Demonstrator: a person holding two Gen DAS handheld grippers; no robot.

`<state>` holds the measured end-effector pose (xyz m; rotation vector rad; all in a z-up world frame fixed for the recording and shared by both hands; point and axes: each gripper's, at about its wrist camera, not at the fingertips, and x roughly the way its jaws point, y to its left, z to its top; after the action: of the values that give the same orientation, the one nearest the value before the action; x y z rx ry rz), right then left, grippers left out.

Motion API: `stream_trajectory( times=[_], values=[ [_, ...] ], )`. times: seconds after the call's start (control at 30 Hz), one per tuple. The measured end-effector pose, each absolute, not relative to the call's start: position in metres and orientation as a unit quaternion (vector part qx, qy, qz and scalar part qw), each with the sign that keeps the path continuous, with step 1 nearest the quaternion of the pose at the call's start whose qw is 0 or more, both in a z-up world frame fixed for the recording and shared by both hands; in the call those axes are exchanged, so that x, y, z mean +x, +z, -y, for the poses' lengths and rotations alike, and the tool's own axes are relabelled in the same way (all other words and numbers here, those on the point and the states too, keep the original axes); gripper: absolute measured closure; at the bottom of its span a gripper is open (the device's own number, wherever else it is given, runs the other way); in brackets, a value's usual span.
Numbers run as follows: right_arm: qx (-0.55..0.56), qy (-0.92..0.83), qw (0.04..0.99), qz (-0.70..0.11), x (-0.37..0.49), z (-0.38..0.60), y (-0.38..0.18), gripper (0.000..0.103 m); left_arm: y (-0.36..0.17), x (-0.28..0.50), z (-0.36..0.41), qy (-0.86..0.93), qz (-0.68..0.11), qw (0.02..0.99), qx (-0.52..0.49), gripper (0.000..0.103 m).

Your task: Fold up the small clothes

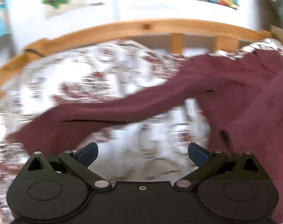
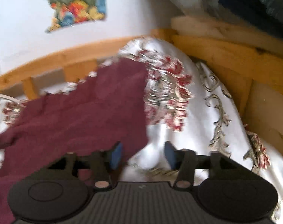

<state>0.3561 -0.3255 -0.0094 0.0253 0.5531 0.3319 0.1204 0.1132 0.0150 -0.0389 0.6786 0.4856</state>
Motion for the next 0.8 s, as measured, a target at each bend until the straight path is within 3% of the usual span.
stream_trajectory(
  times=[0.13, 0.3, 0.57, 0.67, 0.73, 0.8],
  values=[
    [0.018, 0.214, 0.942, -0.258, 0.311, 0.303, -0.003, 0.021, 0.024, 0.079, -0.146, 0.287, -0.312, 0.906, 0.005, 0.001],
    [0.04, 0.257, 0.931, -0.255, 0.265, 0.272, -0.008, 0.01, 0.025, 0.05, -0.195, 0.319, -0.312, 0.895, 0.002, 0.001],
    [0.053, 0.281, 0.918, -0.276, 0.215, 0.236, -0.034, 0.007, 0.017, 0.048, -0.261, 0.313, -0.299, 0.89, -0.14, 0.011],
    [0.048, 0.279, 0.918, -0.279, 0.208, 0.235, -0.044, 0.007, 0.02, 0.049, -0.269, 0.293, -0.277, 0.898, -0.177, 0.038],
    [0.041, 0.278, 0.918, -0.281, 0.207, 0.235, -0.049, 0.007, 0.022, 0.057, -0.271, 0.291, -0.283, 0.895, -0.184, 0.078],
    [0.048, 0.276, 0.917, -0.284, 0.209, 0.238, -0.053, 0.007, 0.028, 0.063, -0.269, 0.292, -0.291, 0.894, -0.176, 0.091]
  ],
)
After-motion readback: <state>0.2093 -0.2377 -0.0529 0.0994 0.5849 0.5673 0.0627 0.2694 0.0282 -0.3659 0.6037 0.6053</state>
